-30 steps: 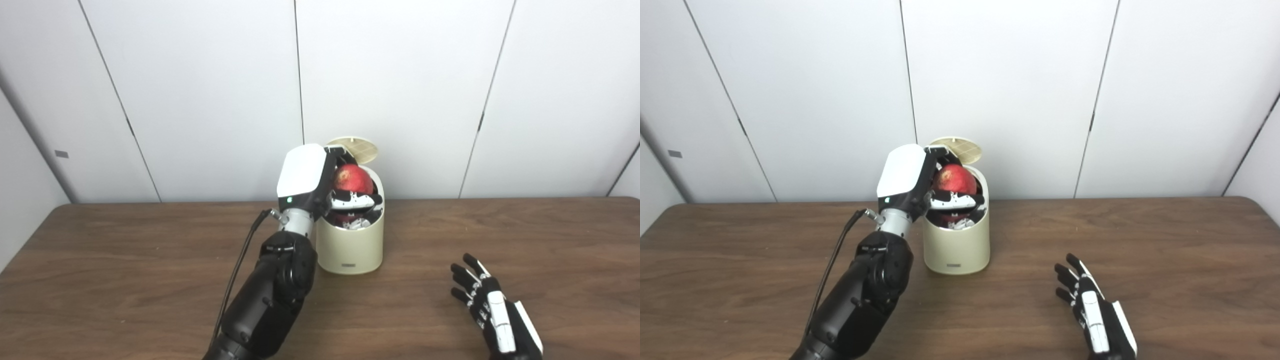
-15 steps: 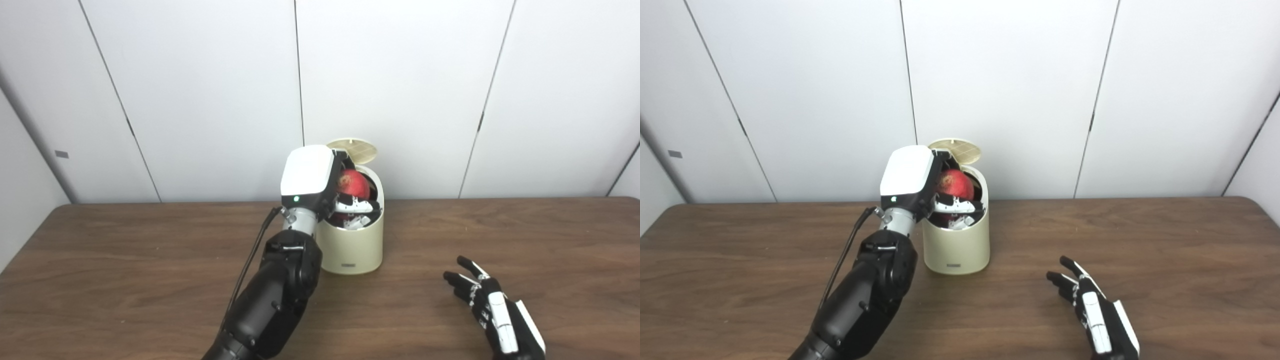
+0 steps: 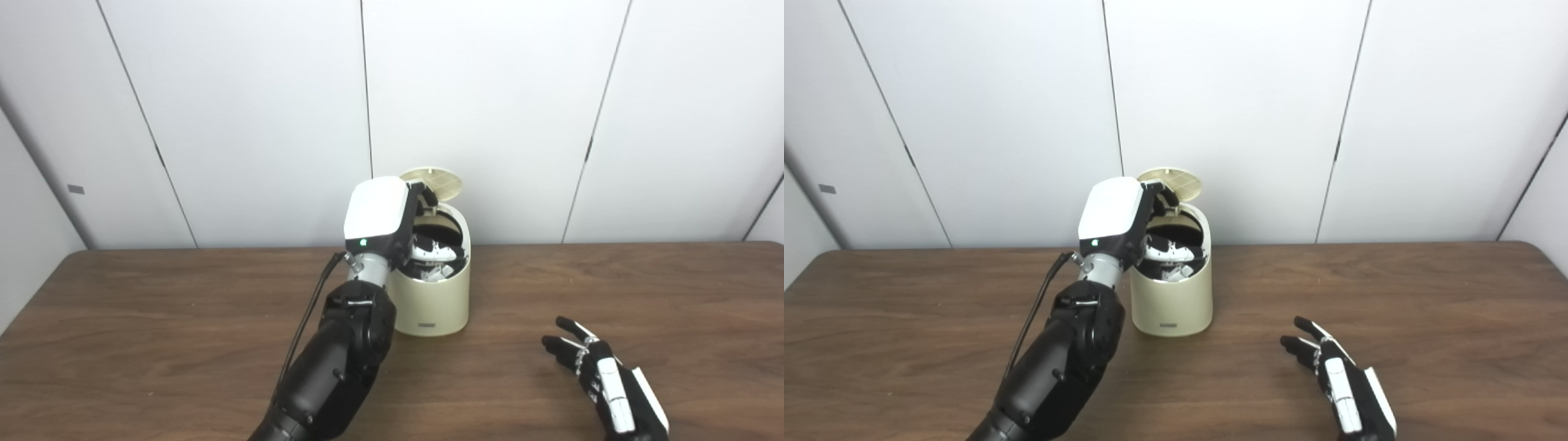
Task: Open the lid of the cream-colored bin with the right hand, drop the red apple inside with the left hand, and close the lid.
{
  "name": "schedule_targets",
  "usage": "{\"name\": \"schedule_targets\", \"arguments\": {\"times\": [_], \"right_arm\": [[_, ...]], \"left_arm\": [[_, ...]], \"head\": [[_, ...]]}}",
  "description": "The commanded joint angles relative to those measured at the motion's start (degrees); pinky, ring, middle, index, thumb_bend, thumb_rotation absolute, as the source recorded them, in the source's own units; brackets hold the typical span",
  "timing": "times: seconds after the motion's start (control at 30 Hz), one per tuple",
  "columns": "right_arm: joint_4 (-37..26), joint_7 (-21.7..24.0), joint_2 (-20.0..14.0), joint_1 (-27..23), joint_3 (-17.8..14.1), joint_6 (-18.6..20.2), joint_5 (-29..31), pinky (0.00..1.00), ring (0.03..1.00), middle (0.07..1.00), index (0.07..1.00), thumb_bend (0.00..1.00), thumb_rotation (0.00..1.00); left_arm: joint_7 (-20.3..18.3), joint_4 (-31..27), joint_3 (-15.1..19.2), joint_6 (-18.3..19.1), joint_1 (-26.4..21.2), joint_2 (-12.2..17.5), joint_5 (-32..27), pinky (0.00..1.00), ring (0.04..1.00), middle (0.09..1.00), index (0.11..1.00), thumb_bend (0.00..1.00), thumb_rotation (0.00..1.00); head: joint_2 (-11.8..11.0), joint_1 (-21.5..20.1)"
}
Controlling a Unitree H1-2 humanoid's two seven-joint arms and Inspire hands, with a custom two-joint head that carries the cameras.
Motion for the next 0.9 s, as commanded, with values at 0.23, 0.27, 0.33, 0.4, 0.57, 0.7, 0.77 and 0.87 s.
{"name": "schedule_targets", "arguments": {"times": [0.23, 0.27, 0.33, 0.4, 0.57, 0.7, 0.77, 0.87], "right_arm": [[-0.7, 0.3, -0.3, -1.8, -0.2, -2.5, 0.4, 0.86, 0.799, 0.734, 0.813, 0.60, 1.00], [-0.8, 0.3, -0.3, -1.8, -0.2, -2.5, 0.5, 0.87, 0.798, 0.734, 0.814, 0.60, 1.00], [-0.7, 0.3, -0.3, -1.7, -0.3, -2.6, 0.6, 0.88, 0.802, 0.737, 0.816, 0.60, 1.00], [-0.9, 0.4, -0.3, -1.7, -0.3, -2.4, 0.8, 0.87, 0.799, 0.737, 0.813, 0.59, 1.00], [-0.3, 0.5, -0.4, -1.8, -0.4, -2.6, 1.0, 0.88, 0.805, 0.738, 0.815, 0.60, 1.00], [0.1, 0.6, -0.7, -2.0, -0.4, -3.1, 1.0, 0.87, 0.810, 0.743, 0.816, 0.60, 1.00], [0.5, 0.6, -0.7, -2.0, -0.5, -3.4, 1.0, 0.87, 0.805, 0.741, 0.811, 0.59, 1.00], [0.9, 0.7, -0.7, -2.1, -0.4, -3.7, 0.8, 0.87, 0.798, 0.741, 0.808, 0.59, 1.00]], "left_arm": [[0.1, -0.3, 1.3, -0.9, -1.2, 0.0, -2.6, 0.49, 0.587, 0.618, 0.545, 0.74, 0.02], [0.5, -0.7, 1.9, -1.8, -0.9, -0.2, -3.9, 0.49, 0.591, 0.630, 0.517, 0.63, 0.03], [1.7, -1.5, 3.1, -3.9, -0.2, -0.6, -6.2, 0.36, 0.483, 0.593, 0.488, 0.51, 0.01], [3.0, -2.2, 4.4, -6.3, 0.6, -1.0, -8.6, 0.32, 0.431, 0.551, 0.501, 0.48, 0.00], [7.9, -1.7, 6.2, -11.6, 1.9, -1.9, -11.5, 0.27, 0.382, 0.482, 0.533, 0.47, 0.00], [10.7, -0.7, 6.3, -14.5, 2.1, -1.7, -11.9, 0.30, 0.408, 0.516, 0.502, 0.47, 0.00], [11.4, -0.4, 6.1, -15.3, 2.0, -1.5, -11.8, 0.31, 0.414, 0.524, 0.506, 0.47, 0.00], [11.9, -0.3, 6.1, -16.3, 2.1, -1.3, -11.8, 0.29, 0.398, 0.494, 0.523, 0.47, 0.00]], "head": [[-0.2, 0.2], [-0.2, 0.2], [-0.2, 0.2], [-0.1, 0.2], [-0.2, 0.3], [-0.4, 0.4], [-0.4, 0.5], [-0.6, 0.6]]}}
